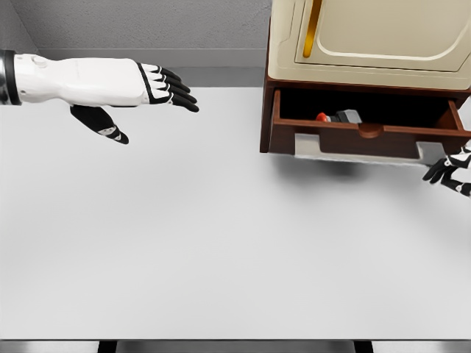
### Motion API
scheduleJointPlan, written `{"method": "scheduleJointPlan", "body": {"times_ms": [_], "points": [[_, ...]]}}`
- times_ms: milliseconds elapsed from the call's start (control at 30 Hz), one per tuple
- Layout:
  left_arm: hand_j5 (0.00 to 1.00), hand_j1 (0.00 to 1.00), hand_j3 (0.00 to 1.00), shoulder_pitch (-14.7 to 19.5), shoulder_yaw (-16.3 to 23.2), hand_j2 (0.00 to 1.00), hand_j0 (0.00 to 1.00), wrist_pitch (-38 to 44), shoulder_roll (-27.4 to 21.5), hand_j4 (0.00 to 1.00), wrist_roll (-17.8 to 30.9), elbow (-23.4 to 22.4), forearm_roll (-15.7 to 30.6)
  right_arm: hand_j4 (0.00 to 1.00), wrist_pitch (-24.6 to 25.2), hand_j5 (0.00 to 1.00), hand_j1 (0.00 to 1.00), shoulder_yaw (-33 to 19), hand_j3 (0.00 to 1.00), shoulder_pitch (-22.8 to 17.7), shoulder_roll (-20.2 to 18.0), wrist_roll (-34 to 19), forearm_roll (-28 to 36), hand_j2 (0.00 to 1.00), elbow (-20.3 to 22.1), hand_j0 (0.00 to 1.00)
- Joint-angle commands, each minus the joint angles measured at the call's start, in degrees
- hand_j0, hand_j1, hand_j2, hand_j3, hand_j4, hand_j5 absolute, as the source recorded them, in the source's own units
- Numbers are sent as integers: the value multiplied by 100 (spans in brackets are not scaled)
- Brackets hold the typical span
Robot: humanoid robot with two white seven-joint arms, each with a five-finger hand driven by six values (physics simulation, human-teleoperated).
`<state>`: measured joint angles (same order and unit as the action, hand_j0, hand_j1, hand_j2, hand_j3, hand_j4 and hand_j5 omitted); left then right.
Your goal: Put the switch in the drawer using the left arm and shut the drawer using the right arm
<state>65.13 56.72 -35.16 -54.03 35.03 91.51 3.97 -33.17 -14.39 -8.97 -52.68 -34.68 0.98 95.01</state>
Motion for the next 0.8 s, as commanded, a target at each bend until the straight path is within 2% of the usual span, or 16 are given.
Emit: {"method": "scheduleJointPlan", "body": {"times_ms": [0, 200, 267, 567, 633, 700, 767], "points": [[100, 100, 100, 0, -3, 100, 100, 16, -2, 100, -3, -2, 33, 54, -183, 54, 54, 94, 54, 9, -6, -32, -353, 54, -115, 54], [100, 100, 100, 0, -3, 100, 100, 16, 7, 100, -3, -2, 33, 56, -183, 56, 56, 182, 56, 88, 3, -32, -362, 56, -211, 56], [100, 100, 100, 0, -3, 100, 100, 16, 7, 100, -3, -2, 33, 56, -183, 56, 56, 428, 56, 299, 3, -32, -362, 56, -211, 56], [100, 100, 100, 0, -3, 100, 100, 16, 7, 100, -3, -46, 33, 58, -183, 58, 58, 455, 58, 35, -6, -32, -397, 58, -124, 58], [100, 100, 100, 9, -3, 100, 100, 16, 7, 100, -3, -46, 33, 58, -183, 58, 58, 437, 58, -9, -32, -32, -397, 58, 34, 58], [100, 100, 100, 9, -3, 100, 100, 16, 7, 100, -3, -46, 33, 56, -183, 56, 56, 192, 56, -105, -32, -32, -370, 56, 70, 56], [100, 100, 100, 0, -3, 100, 100, 16, 7, 100, -3, -46, 33, 56, -183, 56, 56, -353, 56, -395, -23, -32, -344, 56, 272, 56]]}}
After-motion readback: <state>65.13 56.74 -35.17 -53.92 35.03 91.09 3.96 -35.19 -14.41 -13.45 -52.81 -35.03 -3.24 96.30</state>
